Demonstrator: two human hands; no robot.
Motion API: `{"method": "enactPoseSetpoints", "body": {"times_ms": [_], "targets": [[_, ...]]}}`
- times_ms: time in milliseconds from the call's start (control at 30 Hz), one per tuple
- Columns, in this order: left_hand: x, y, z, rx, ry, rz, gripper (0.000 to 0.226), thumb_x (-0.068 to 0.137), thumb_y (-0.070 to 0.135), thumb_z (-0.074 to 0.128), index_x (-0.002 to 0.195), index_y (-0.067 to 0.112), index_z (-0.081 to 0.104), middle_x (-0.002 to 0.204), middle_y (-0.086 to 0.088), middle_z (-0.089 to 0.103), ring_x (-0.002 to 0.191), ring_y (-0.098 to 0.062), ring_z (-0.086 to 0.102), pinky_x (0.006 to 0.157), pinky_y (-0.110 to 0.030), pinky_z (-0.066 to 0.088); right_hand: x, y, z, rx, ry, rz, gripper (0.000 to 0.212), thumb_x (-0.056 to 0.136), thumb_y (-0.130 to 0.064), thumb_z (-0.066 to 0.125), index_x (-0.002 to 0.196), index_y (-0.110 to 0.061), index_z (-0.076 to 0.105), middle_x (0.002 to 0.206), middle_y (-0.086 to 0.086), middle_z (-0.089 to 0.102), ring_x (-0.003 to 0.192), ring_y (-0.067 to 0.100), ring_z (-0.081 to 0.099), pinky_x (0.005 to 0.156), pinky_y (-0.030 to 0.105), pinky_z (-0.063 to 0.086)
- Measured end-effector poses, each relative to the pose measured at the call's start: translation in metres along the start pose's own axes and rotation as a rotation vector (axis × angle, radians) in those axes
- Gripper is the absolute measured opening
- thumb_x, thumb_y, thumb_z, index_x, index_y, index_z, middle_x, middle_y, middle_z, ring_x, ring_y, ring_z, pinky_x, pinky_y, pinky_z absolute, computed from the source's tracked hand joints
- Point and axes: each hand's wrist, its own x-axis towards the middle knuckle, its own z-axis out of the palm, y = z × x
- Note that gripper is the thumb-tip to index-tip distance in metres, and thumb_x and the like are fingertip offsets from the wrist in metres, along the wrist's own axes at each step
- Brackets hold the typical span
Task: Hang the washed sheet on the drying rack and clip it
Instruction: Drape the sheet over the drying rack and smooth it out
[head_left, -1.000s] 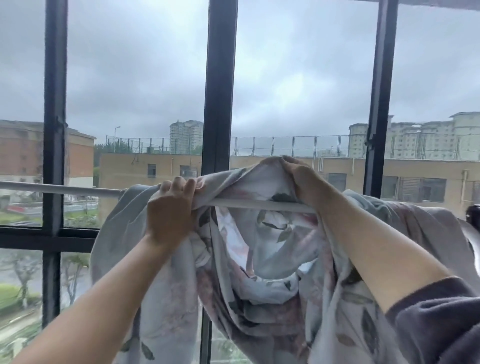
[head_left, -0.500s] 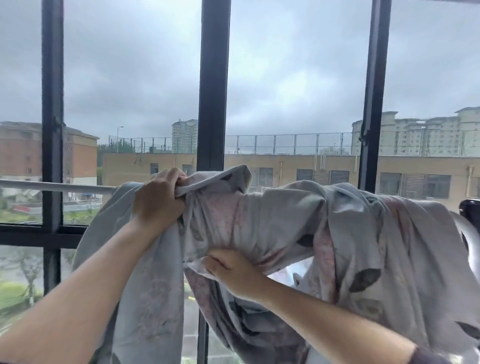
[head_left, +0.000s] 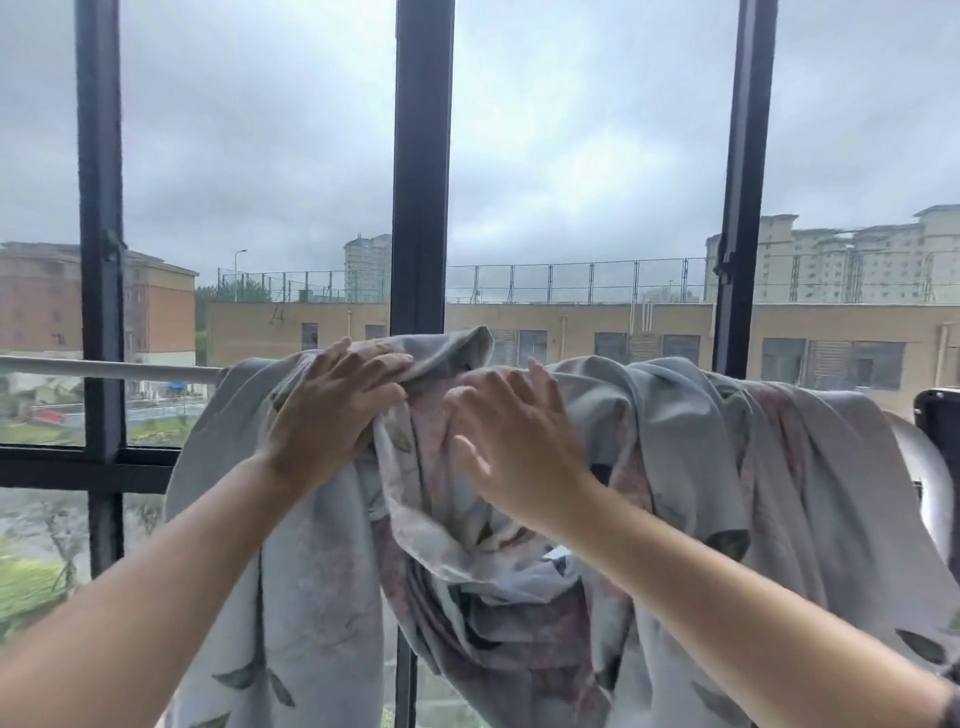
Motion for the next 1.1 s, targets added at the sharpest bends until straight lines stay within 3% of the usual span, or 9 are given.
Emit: {"method": "enactPoseSetpoints", "body": {"times_ms": [233,400,467,600,700,833,900,1033,1100], "targets": [[-0.024,0.019,0.01,0.134,-0.104,0.17,0.019,0.065,0.026,0.045,0.068,0.018,0.062,0.076,0.001,0.058,0.081,-0.022,0.046,0.086,-0.041,0.033,0.026,0.064,-0.001,0.021,-0.41,0.301,0.047,0.096,-0.058,0.025,0.105,-0.022,0.055,0.097,0.001,0.062,0.086,0.021,0.057,0.077,0.038,0.043],[-0.057,0.015,0.012,0.132,-0.171,0.141,0.018,0.068,0.026,0.049,0.076,0.018,0.063,0.081,0.001,0.063,0.078,-0.025,0.06,0.089,-0.04,0.032,0.019,0.069,0.029,0.06,-0.113,0.151,0.025,0.098,-0.038,0.044,0.094,-0.022,0.063,0.088,-0.006,0.064,0.077,0.021,0.065,0.068,0.039,0.052],[-0.071,0.007,0.01,0.172,-0.159,0.084,0.032,0.072,0.027,0.048,0.099,0.017,0.061,0.103,-0.005,0.064,0.1,-0.029,0.059,0.103,-0.049,0.028,0.016,0.067,0.034,0.135,0.0,0.131,0.023,0.097,-0.033,0.048,0.091,-0.021,0.066,0.085,-0.008,0.065,0.076,0.017,0.064,0.065,0.037,0.052],[-0.099,-0.013,-0.011,0.226,-0.217,-0.605,0.08,0.086,0.065,0.039,0.15,0.023,0.017,0.155,-0.017,0.021,0.137,-0.04,0.028,0.106,-0.061,0.021,0.014,0.065,0.029,0.516,0.167,0.159,0.02,0.096,-0.014,0.051,0.08,-0.01,0.062,0.081,-0.004,0.06,0.076,0.009,0.057,0.07,0.024,0.044],[-0.098,-0.03,-0.026,-0.172,-0.104,-1.009,0.055,0.084,0.022,0.065,0.131,0.011,0.038,0.114,-0.023,0.06,0.077,-0.033,0.057,0.057,-0.037,0.042,0.023,0.051,0.02,0.714,0.159,0.326,0.034,0.096,-0.011,0.047,0.064,-0.02,0.043,0.058,-0.013,0.044,0.057,-0.001,0.039,0.057,0.018,0.031],[-0.069,-0.072,-0.037,0.018,0.049,-0.717,0.017,0.086,0.003,0.049,0.1,0.01,0.056,0.085,-0.013,0.065,0.063,-0.029,0.056,0.051,-0.036,0.043,0.045,0.033,0.014,0.408,-0.047,0.307,0.039,0.094,-0.035,0.051,0.061,-0.015,0.053,0.045,-0.01,0.043,0.043,0.003,0.037,0.049,0.021,0.031],[-0.041,-0.093,-0.04,0.037,0.051,-0.623,0.017,0.09,0.006,0.047,0.102,0.012,0.057,0.093,-0.011,0.065,0.072,-0.031,0.061,0.057,-0.04,0.049,0.062,0.02,0.013,0.176,-0.112,0.263,0.032,0.088,-0.05,0.054,0.087,-0.019,0.06,0.072,-0.013,0.058,0.061,0.004,0.05,0.059,0.026,0.041],[0.009,-0.121,-0.028,0.034,-0.13,-0.447,0.021,0.094,0.007,0.045,0.11,0.009,0.058,0.099,-0.014,0.066,0.081,-0.031,0.064,0.064,-0.036,0.042,0.099,-0.014,0.023,0.186,-0.431,0.263,0.087,0.072,-0.076,0.053,0.144,-0.041,0.02,0.114,-0.009,0.046,0.097,0.013,0.049,0.081,0.034,0.043],[0.023,-0.127,-0.018,-0.053,-0.278,-0.417,0.016,0.092,0.013,0.048,0.104,0.011,0.059,0.1,-0.017,0.067,0.088,-0.033,0.064,0.072,-0.038,0.049,0.109,-0.03,0.034,0.184,-0.547,0.304,0.061,0.081,-0.061,0.056,0.135,-0.041,0.037,0.104,-0.012,0.051,0.093,0.014,0.054,0.076,0.032,0.043]]}}
